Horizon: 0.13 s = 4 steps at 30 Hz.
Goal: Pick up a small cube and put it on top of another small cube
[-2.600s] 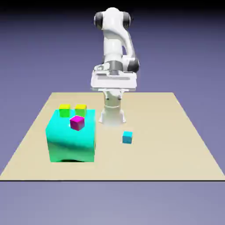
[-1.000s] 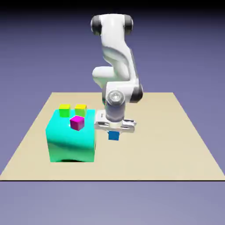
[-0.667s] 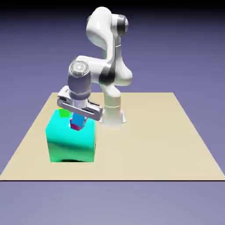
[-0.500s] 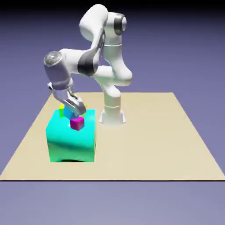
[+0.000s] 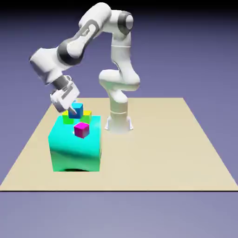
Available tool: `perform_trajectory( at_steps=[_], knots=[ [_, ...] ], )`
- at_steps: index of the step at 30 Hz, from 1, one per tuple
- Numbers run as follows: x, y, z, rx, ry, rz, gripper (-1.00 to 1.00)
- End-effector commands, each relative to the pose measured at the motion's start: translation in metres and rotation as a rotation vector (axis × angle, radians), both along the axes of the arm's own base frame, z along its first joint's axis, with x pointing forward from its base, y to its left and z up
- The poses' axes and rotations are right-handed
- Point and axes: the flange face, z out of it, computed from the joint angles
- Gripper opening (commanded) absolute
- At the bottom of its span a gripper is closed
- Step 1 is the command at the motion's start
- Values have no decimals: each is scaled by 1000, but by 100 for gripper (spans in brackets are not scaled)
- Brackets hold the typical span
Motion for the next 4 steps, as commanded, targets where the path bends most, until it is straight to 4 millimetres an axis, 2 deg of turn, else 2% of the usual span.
perform_trajectory(
  at_steps=[1,2,4],
  knots=[
    [0,0,0,-1,2,0,100],
    [0,0,0,-1,2,0,100],
    [-1,-15,32,1,0,1,100]
  ],
)
